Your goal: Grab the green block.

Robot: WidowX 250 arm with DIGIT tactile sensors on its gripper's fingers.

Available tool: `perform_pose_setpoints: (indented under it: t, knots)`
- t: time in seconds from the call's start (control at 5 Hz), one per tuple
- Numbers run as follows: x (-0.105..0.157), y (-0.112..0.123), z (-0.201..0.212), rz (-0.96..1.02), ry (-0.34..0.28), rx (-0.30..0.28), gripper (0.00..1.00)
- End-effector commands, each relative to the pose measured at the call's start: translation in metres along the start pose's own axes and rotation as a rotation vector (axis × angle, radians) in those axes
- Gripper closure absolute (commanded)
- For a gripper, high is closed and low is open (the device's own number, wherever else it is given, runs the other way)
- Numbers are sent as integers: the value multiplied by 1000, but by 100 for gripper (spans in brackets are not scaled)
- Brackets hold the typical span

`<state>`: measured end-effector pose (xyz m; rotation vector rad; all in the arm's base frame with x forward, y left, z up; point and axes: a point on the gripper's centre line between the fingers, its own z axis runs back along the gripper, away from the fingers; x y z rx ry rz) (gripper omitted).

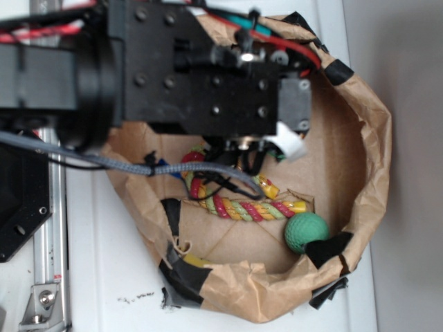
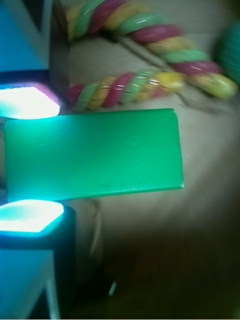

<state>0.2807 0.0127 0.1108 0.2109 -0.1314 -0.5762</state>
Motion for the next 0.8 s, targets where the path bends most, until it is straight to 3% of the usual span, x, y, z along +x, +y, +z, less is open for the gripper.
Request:
perform_pose_setpoints:
  t: [0.0, 0.2, 0.6]
  knots:
    - [27, -8, 62, 431, -36, -103, 100]
    - [26, -14, 58, 477, -7, -165, 100]
    - [19, -4, 44, 568, -19, -153, 100]
